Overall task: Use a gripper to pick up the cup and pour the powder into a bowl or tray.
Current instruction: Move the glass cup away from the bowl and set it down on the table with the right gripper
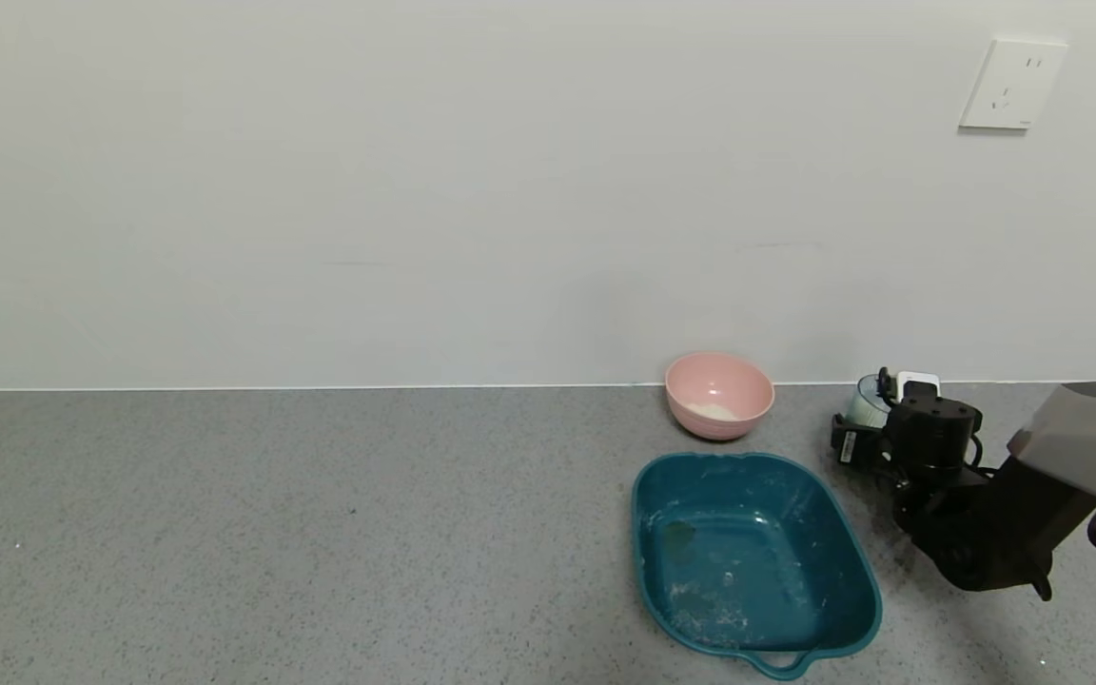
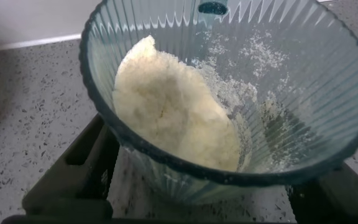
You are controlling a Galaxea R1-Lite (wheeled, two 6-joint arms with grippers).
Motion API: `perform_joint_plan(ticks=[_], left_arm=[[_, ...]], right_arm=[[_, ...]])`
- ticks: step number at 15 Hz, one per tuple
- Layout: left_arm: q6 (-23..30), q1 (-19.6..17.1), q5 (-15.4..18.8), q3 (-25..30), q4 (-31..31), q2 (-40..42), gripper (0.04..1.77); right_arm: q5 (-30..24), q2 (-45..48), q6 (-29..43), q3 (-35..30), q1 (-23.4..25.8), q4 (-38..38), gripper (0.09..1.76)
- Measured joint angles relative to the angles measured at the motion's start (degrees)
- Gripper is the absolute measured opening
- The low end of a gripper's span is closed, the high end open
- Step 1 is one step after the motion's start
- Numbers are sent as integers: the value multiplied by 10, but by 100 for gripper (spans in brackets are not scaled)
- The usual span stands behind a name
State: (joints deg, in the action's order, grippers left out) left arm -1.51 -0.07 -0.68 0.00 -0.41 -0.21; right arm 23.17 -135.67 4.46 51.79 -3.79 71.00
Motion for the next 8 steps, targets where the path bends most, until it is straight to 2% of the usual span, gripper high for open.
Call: perform_joint_plan(ticks=[3,8], left_arm=[[0,0,0,0,0,0,172],[0,0,0,0,0,0,172]], right_arm=[[-3,5,0,-7,1,-4,161],[-40,45,1,-52,4,-24,166]])
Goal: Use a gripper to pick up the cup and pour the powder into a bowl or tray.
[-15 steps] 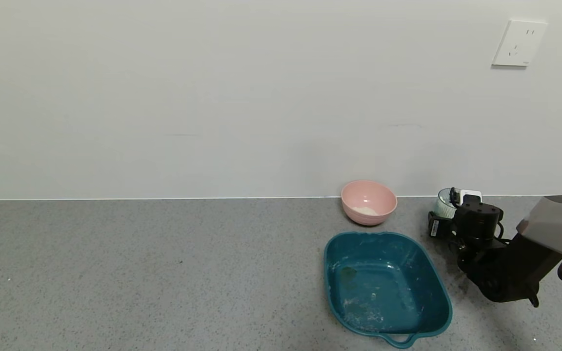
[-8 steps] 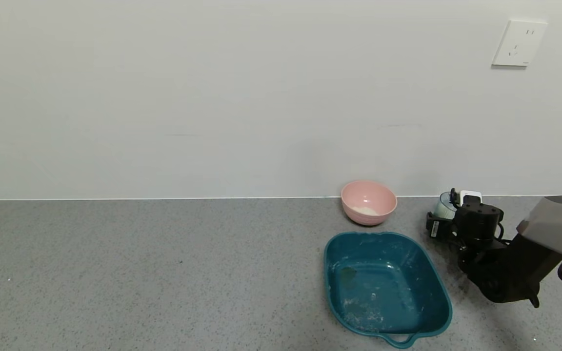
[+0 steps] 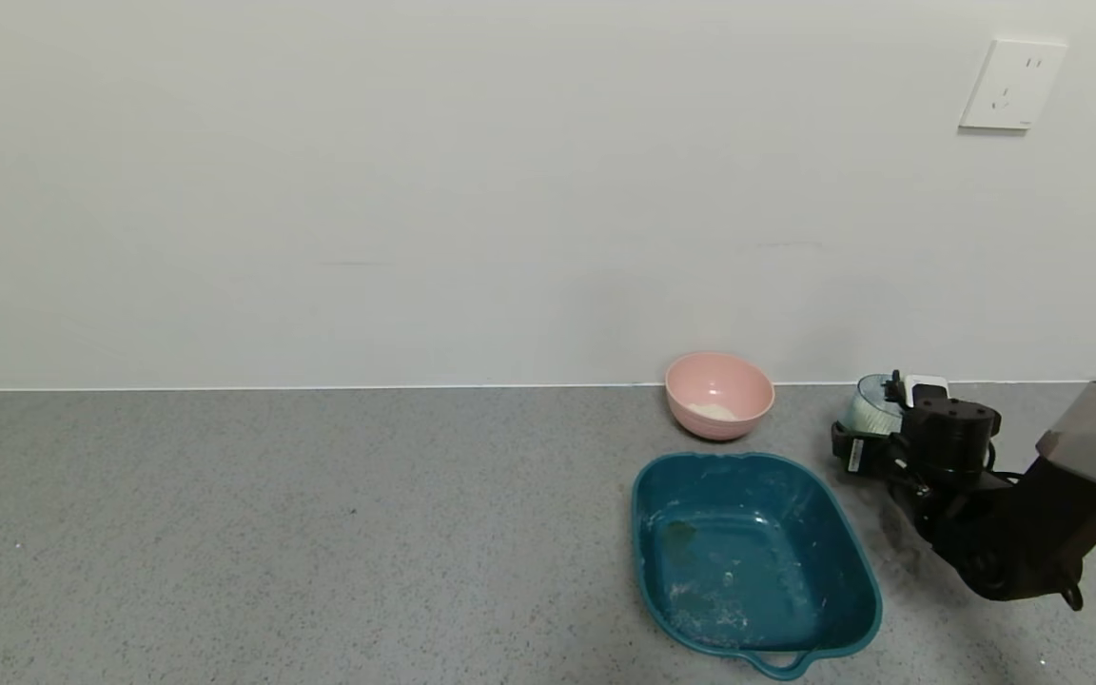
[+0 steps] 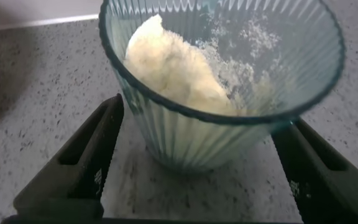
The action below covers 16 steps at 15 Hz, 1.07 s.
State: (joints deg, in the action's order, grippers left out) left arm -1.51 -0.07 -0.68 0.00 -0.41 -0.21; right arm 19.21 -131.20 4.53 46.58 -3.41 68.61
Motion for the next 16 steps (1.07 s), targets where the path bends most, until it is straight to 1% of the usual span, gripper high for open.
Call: perform_joint_plan(ticks=[5,7,9,11,13,16], left_arm=[[0,0,0,0,0,0,172],[0,0,0,0,0,0,172],[0,0,0,0,0,0,172],[0,0,0,0,0,0,172],[0,0,0,0,0,0,172],[0,0,0,0,0,0,172]], right_arm=[[-31,94,0,-52,7,-74,168],[-47,147,-1,-74,8,-119,169],[-56,213,-1,-94,8,-181,169],[-76,294,-1,-105,9,-265,169],[-98,384,-2,-106,12,-375,170],[-125,531,-7,-86,10,-550,170]])
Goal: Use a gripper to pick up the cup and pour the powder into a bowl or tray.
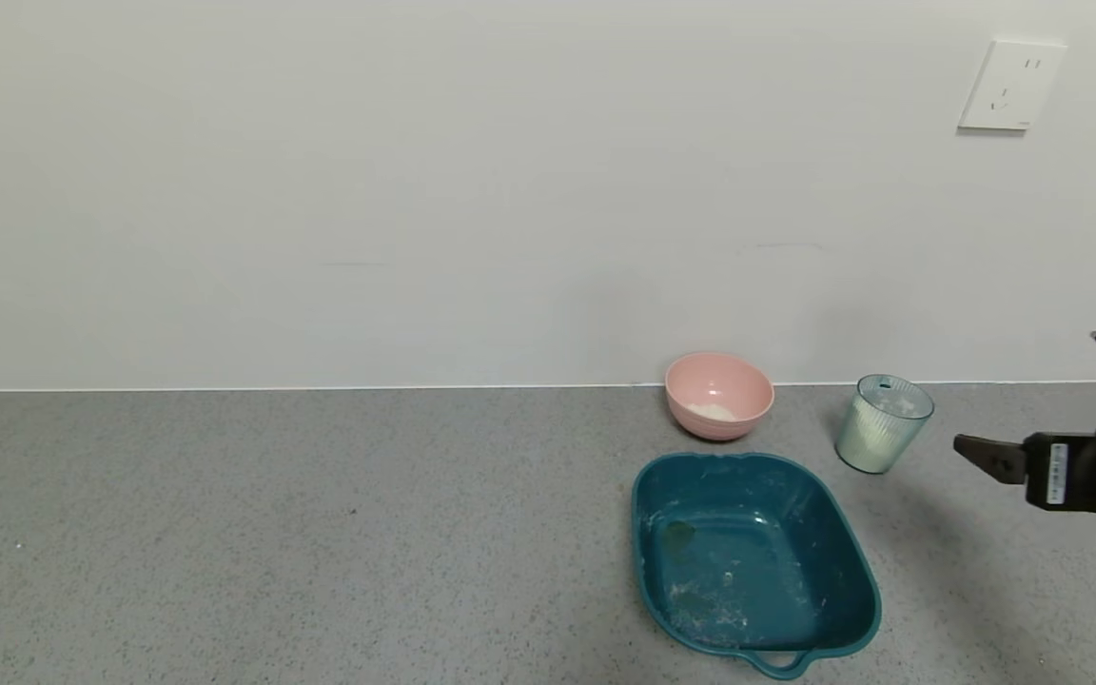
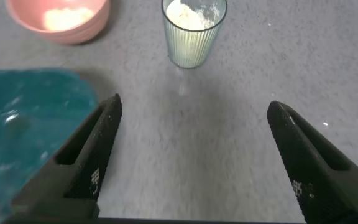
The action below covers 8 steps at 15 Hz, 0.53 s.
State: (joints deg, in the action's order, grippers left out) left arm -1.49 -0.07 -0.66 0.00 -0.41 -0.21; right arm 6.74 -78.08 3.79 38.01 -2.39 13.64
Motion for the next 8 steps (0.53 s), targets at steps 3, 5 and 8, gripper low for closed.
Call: perform_joint_plan(ticks=[3,5,8], left_arm=[[0,0,0,0,0,0,172],[0,0,0,0,0,0,172],[0,0,0,0,0,0,172]], right_arm=[[-10,143,-7,18,-22,-133,170],[-13,235,-9,26,-45,-215,170],[-11,348,-9,34,-63,-290,170]])
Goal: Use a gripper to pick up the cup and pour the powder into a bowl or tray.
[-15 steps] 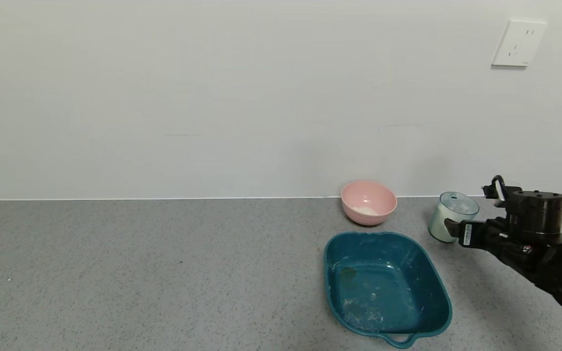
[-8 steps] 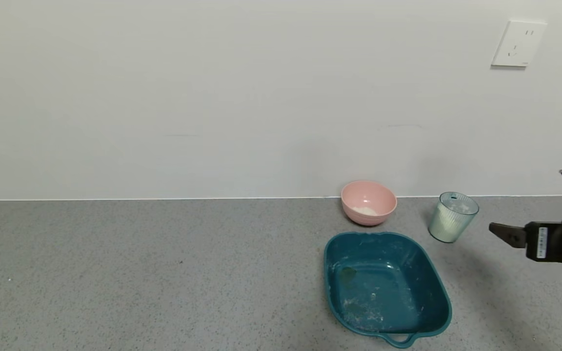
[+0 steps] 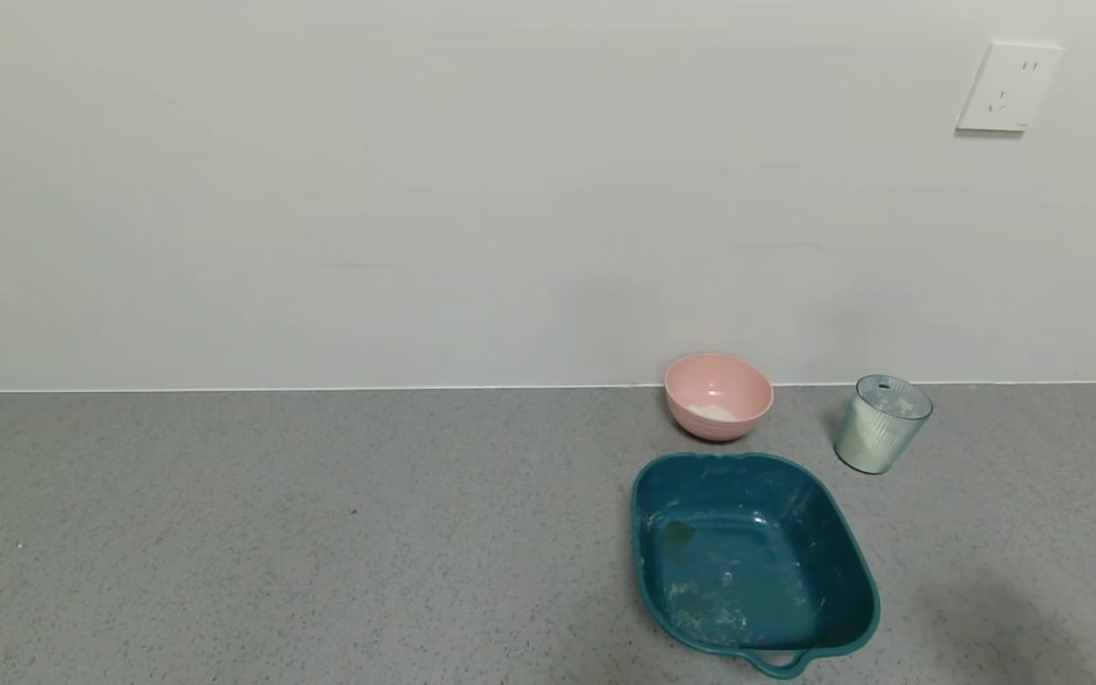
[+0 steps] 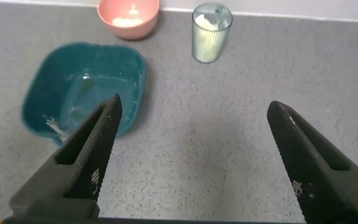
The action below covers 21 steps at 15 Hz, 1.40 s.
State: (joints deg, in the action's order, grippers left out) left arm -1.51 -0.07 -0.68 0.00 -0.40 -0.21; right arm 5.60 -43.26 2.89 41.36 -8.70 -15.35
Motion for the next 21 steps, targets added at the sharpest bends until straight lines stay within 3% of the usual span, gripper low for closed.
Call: perform_joint_plan(ticks=[4,8,11,15,21], left_arm=[[0,0,0,0,0,0,172],[0,0,0,0,0,0,172],[0,0,0,0,0,0,172],[0,0,0,0,0,0,172],[0,0,0,0,0,0,172]], right_arm=[[6,109,-2,3,12,-52,170],[11,199,-6,1,67,-107,170],[2,260,-10,-15,80,-132,170],[5,336,-21,-72,90,-118,170],[-22,414,-30,-193,92,-19,170]])
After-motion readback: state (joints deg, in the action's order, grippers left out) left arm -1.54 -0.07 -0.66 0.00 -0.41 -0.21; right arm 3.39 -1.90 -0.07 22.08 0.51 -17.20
